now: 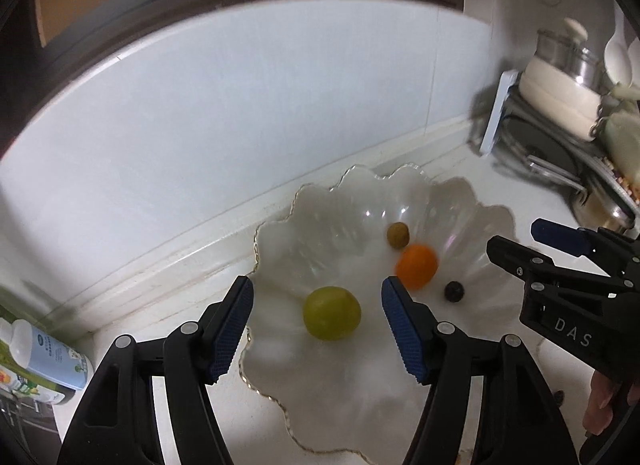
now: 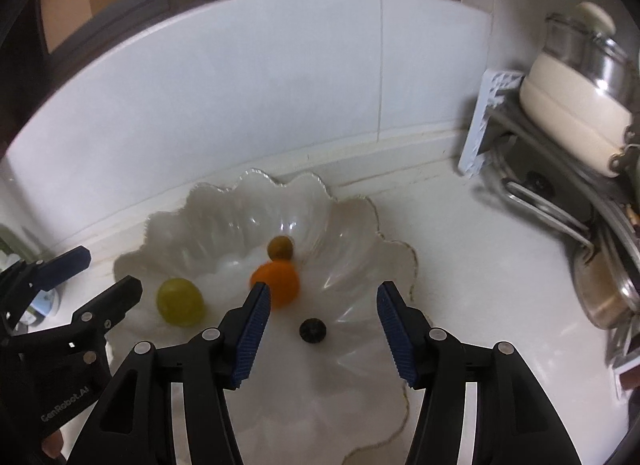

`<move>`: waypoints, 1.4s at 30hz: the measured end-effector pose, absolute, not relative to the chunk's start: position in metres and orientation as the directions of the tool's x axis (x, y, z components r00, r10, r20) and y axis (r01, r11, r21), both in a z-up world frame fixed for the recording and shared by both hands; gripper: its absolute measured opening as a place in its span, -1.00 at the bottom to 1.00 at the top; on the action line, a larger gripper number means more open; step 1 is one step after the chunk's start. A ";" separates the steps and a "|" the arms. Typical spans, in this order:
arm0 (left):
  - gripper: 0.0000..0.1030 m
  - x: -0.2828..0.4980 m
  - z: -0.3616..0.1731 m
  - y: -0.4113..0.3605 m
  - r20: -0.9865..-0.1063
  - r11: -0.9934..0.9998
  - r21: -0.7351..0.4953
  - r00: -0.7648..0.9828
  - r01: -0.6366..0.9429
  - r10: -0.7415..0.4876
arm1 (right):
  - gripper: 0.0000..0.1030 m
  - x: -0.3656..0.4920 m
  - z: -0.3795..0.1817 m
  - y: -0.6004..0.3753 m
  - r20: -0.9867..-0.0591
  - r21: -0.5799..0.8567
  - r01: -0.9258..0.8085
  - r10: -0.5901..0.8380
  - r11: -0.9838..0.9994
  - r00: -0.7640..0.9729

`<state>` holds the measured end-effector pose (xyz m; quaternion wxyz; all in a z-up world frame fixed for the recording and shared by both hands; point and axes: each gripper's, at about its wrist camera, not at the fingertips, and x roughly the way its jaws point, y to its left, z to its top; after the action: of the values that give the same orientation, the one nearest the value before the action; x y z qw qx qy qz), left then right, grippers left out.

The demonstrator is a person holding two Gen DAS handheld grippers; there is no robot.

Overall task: Organize fruits
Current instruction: 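Open both grippers to release the yellow-green fruit and orange into the bowl, then move both open grippers back toward the fruits scattered on the counter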

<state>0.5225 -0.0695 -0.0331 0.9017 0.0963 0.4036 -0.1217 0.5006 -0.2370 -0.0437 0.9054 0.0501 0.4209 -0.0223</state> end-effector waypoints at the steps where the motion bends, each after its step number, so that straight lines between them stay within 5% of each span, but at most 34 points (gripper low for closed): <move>1: 0.28 0.519 -0.030 -0.070 -0.748 0.952 0.073 0.648 0.298 -0.146 | 0.10 0.496 -0.039 -0.238 -0.755 0.070 0.086 -0.004 0.994 0.655; 42: 0.33 0.362 0.048 -0.052 -0.573 0.900 0.057 0.752 0.433 -0.325 | 0.10 0.314 0.047 -0.227 -0.554 0.058 0.165 -0.105 0.985 0.826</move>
<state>0.3615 -0.0522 0.0484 0.9313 0.0936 0.2871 -0.2036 0.3140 -0.2272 0.0471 0.9540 0.0518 0.2867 -0.0708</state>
